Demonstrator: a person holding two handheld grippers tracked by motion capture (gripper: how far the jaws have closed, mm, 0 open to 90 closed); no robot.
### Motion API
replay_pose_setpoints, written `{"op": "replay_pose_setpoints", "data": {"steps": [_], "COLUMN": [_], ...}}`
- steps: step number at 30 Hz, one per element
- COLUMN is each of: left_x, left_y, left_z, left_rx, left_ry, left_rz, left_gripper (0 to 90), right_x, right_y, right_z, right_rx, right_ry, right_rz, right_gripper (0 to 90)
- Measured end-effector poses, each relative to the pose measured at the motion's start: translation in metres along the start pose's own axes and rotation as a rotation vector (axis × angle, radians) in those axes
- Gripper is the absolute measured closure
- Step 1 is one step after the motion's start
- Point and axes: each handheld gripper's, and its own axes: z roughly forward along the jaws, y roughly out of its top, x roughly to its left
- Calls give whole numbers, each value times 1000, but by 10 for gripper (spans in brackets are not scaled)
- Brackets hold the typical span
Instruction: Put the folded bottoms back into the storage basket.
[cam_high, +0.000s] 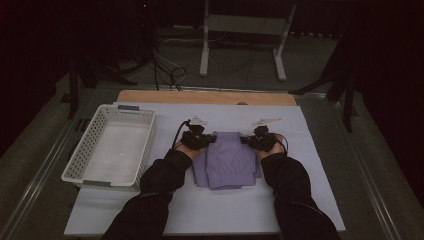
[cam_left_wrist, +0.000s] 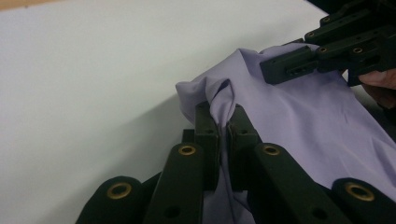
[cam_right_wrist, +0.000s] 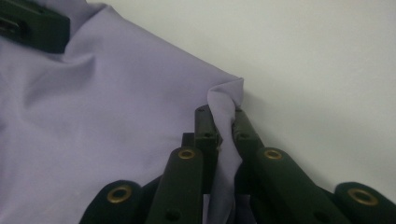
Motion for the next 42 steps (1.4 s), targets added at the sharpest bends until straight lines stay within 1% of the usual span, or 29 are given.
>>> {"op": "replay_pose_setpoints", "data": {"steps": [1, 3, 5, 7, 9, 12, 15, 16, 19, 20, 21, 25, 30, 31, 32, 33, 34, 35, 37, 38, 40, 41, 42], "left_x": [-1, -3, -7, -10, -14, -18, -23, -25, -30, -32, -33, -37, -41, -42, -43, -44, -45, -46, -48, -48, -50, -51, -52], "left_y": [1, 1, 2, 3, 5, 7, 9, 9, 10, 11, 11, 13, 18, 19, 20, 22, 23, 24, 28, 29, 32, 34, 35], "left_z": [-1, -4, -7, -10, -13, -20, -25, -27, -32, -33, -35, -41, -47, -48, -50, -51, -53, -54, -57, -59, -62, -64, -66], "left_rx": [-8, -14, -28, -37, -46, -65, -77, -84, -96, -98, -102, -113, -123, -125, -127, -131, -135, -137, -145, -146, -159, -162, -166], "left_ry": [-3, -8, -11, -23, -31, -41, -50, -58, -66, -70, -73, -84, -111, -113, -119, -124, -121, -123, -125, -124, -126, -131, -127], "left_rz": [0, 3, 9, 18, 29, 32, 41, 35, 47, 49, 51, 61, 72, 81, 81, 86, 91, 97, 98, 103, 105, 110, 116], "left_gripper": [862, 862, 862, 862, 862, 863, 863, 863, 862, 862, 863, 862, 863, 862, 862, 862, 862, 863, 863, 863, 863, 863, 862], "right_x": [0, 3, 5, 8, 9, 13, 18, 20, 24, 25, 26, 32, 36, 37, 37, 38, 38, 40, 40, 41, 43, 43, 44], "right_y": [0, 2, 2, 2, 2, 3, 3, 3, 4, 4, 3, 4, 5, 6, 7, 7, 8, 10, 11, 12, 15, 16, 17], "right_z": [0, -8, -11, -16, -21, -30, -40, -44, -55, -58, -61, -71, -81, -83, -85, -87, -89, -93, -95, -96, -99, -101, -103], "right_rx": [0, -17, -23, -41, -57, -80, -95, -105, -122, -122, -129, -144, -159, -169, -170, -180, -185, -195, -197, -204, -209, -219, -221], "right_ry": [0, -1, 2, 9, 8, 13, 2, -4, -9, -4, -11, -13, -10, -8, -2, -7, -1, -7, -3, -11, -9, -9, 0], "right_rz": [0, -10, -10, -1, -4, -3, -7, -6, 2, 6, 1, -9, -19, -19, -18, -18, -20, -23, -23, -26, -28, -30, -30], "right_gripper": [849, 849, 849, 849, 849, 849, 849, 849, 850, 850, 850, 850, 850, 850, 850, 850, 850, 850, 850, 850, 850, 850, 850]}}
